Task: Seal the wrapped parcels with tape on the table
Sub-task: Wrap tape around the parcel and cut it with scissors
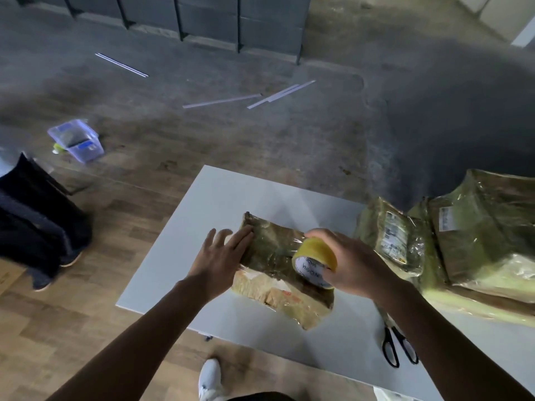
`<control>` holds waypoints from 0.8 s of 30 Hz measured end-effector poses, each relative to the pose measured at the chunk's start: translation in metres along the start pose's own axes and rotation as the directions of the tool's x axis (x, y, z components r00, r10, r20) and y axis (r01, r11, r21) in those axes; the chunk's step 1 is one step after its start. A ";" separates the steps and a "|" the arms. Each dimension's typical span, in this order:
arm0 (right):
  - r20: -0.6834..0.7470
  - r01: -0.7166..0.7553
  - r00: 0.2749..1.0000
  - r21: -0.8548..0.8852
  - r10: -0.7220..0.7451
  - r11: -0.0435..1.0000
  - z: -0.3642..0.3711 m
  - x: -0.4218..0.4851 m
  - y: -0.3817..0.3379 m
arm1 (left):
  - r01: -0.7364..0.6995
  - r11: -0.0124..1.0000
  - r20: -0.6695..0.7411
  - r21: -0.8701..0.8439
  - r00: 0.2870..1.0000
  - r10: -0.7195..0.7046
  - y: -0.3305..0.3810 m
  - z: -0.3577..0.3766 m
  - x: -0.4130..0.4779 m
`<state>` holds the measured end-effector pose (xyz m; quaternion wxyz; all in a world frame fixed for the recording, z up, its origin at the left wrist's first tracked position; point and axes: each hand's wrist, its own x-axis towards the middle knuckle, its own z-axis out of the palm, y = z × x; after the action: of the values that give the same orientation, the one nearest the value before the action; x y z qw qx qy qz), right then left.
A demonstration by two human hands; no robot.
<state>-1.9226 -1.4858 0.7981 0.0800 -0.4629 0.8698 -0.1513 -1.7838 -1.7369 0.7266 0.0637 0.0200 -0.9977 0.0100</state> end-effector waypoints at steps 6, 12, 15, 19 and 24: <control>-0.134 -0.096 0.977 0.414 0.165 0.905 0.035 -0.019 -0.001 | -0.088 0.989 -0.009 0.117 0.996 0.090 0.042 -0.013 0.021; -0.145 -0.092 0.971 0.506 0.190 0.857 0.038 -0.026 0.002 | -0.080 0.996 0.032 0.035 0.996 0.079 0.059 0.008 0.022; -0.185 -0.069 0.968 0.459 0.172 0.886 0.011 -0.026 0.008 | -0.084 0.996 0.026 0.010 0.996 0.084 0.058 0.009 0.027; -0.110 -0.044 0.992 0.186 0.066 0.981 -0.021 -0.043 0.021 | -0.064 0.998 0.057 -0.018 0.996 0.065 0.059 0.010 0.027; 0.032 -0.175 0.984 -0.020 0.176 0.984 -0.032 -0.072 0.044 | -0.071 0.997 0.077 -0.016 0.994 0.072 0.056 0.014 0.027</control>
<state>-1.9258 -1.3968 0.8137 0.1036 -0.3876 0.9070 -0.1281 -1.8146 -1.6820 0.7150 0.0246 -0.0158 -0.9996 0.0051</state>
